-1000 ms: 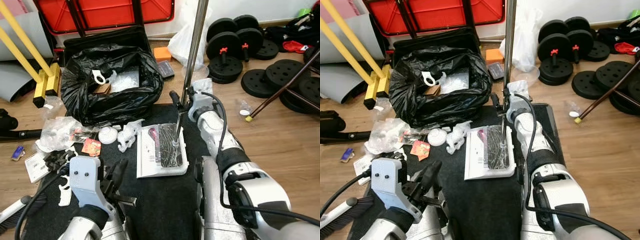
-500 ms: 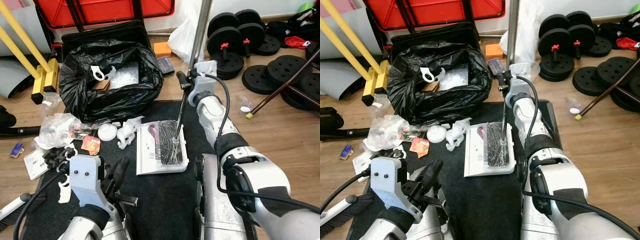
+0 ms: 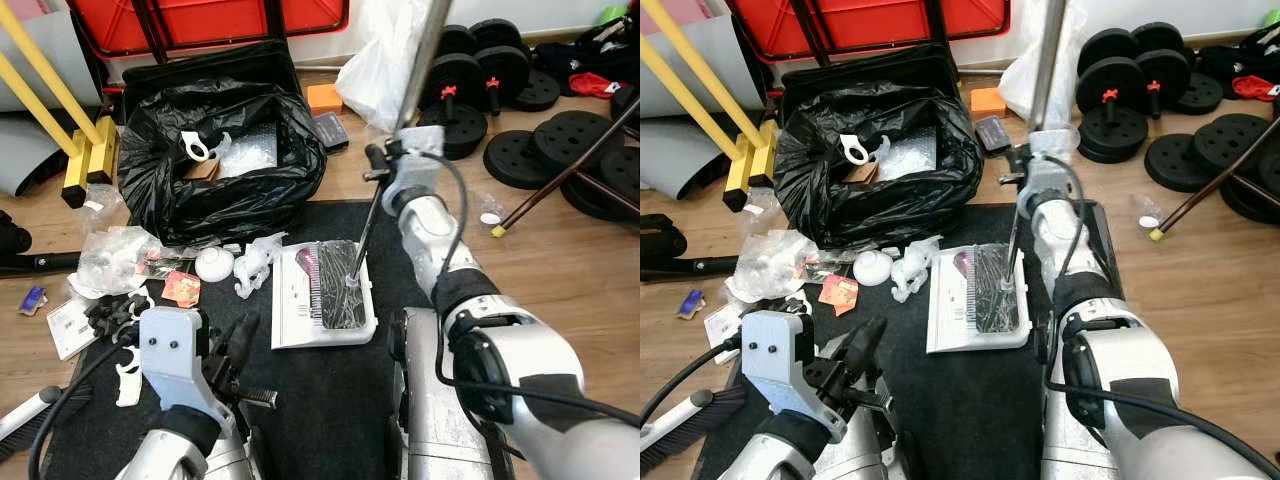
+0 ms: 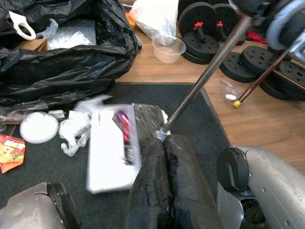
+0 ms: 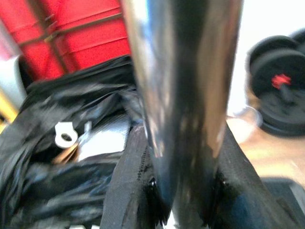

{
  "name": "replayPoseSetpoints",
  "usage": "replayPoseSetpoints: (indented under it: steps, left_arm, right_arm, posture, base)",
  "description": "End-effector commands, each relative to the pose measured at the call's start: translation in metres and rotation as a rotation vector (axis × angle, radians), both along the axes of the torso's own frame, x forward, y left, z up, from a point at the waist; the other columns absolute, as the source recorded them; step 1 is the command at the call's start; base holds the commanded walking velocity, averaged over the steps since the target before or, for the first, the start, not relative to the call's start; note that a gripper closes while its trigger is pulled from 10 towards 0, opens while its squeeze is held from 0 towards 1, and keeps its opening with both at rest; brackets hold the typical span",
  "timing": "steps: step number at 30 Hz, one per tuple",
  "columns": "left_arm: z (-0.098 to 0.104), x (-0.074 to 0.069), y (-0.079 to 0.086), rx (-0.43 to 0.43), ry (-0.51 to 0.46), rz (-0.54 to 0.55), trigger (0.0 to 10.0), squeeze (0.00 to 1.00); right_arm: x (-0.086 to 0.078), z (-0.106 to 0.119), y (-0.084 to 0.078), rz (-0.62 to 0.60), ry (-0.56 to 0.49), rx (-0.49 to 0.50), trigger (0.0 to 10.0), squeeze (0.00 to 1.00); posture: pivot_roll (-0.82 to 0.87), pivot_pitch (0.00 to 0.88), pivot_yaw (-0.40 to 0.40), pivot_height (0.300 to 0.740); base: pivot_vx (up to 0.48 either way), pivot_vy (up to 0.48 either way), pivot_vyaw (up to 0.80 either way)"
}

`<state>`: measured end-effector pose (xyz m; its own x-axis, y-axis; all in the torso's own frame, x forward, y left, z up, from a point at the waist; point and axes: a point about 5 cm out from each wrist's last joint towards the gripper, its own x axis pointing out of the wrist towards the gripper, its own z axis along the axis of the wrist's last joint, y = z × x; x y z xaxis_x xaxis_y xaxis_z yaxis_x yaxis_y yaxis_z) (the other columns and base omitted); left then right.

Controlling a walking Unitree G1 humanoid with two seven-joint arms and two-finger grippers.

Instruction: Sweep floor

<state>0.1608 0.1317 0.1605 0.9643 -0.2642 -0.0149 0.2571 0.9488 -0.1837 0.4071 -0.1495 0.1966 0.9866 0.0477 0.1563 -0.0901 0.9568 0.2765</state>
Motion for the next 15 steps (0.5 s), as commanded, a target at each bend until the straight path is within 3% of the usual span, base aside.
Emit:
replayPoseSetpoints:
  steps: [1,6,8,13,14,15]
  left_arm:
    - [-0.006,-0.001,-0.001,-0.012,0.023,-0.016,10.0,0.00]
    - [-0.007,0.001,-0.001,-0.014,0.021,-0.014,10.0,0.00]
    - [-0.009,0.009,-0.001,-0.021,0.009,-0.007,10.0,0.00]
    - [-0.010,0.015,-0.001,-0.028,-0.002,-0.004,10.0,0.00]
    - [-0.011,0.018,-0.001,-0.029,-0.007,-0.001,10.0,0.00]
    - [-0.011,0.018,-0.001,-0.029,-0.007,-0.001,10.0,0.00]
  right_arm:
    - [-0.001,-0.009,0.003,0.028,0.036,0.187,0.0,0.00]
    - [0.000,-0.006,-0.002,0.026,0.029,0.223,0.0,0.00]
    - [-0.003,0.002,-0.011,0.148,0.030,0.196,0.0,0.00]
    - [-0.010,0.014,-0.019,0.214,-0.014,0.184,0.0,0.00]
    - [-0.013,0.023,-0.022,0.208,-0.036,0.138,4.9,0.00]
    - [-0.013,0.023,-0.022,0.208,-0.036,0.138,4.9,0.00]
  posture:
    - [0.06,0.185,0.012,0.410]
    - [0.05,0.183,0.009,0.410]
    - [0.01,0.163,0.001,0.410]
    - [-0.02,0.139,-0.009,0.410]
    - [-0.03,0.129,-0.011,0.410]
    - [-0.03,0.129,-0.011,0.410]
  base:
    - [0.000,0.000,0.00]
    - [0.000,0.000,0.00]
    - [0.000,0.000,0.00]
    - [0.000,0.000,0.00]
    - [0.000,0.000,0.00]
    - [0.000,0.000,0.00]
